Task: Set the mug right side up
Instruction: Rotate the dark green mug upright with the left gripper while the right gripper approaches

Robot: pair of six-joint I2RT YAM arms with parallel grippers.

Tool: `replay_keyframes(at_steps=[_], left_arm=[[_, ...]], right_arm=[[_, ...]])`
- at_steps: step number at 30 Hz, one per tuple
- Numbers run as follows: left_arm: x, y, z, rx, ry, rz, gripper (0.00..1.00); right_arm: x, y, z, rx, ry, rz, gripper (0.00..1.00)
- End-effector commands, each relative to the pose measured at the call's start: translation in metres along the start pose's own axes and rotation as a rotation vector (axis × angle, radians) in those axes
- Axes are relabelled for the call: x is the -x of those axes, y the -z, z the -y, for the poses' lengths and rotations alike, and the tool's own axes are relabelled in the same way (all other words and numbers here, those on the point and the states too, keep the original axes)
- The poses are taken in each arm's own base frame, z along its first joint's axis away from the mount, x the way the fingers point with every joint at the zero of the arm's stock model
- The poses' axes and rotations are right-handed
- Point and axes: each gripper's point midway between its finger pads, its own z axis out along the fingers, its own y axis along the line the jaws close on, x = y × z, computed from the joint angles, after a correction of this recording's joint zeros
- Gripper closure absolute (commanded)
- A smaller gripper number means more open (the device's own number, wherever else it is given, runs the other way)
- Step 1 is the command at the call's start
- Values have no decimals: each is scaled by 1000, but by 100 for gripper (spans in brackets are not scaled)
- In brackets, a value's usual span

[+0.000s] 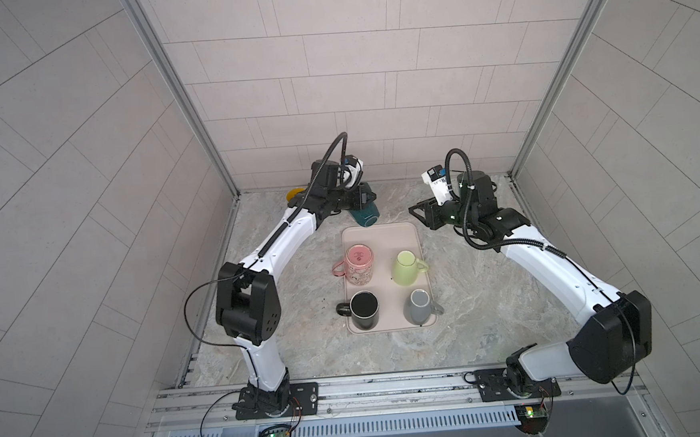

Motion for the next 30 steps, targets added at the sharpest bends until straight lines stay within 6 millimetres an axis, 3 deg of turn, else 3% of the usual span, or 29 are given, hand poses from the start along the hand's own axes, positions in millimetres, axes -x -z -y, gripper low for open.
replay_keyframes(at_steps=[1, 6, 18, 30], left_arm=[[28, 24, 27, 13, -281, 139, 100], [24, 32, 41, -49, -388, 211, 100], [30, 45, 78, -183, -577, 366, 100], [21, 41, 86, -87, -683, 403, 100]], right_arm=[[9, 1, 0, -27, -7, 9, 64], [24, 0, -2, -24, -38, 47, 64], [45, -19, -32, 44, -47, 106, 64], [67, -27, -51, 78, -81, 186, 64]])
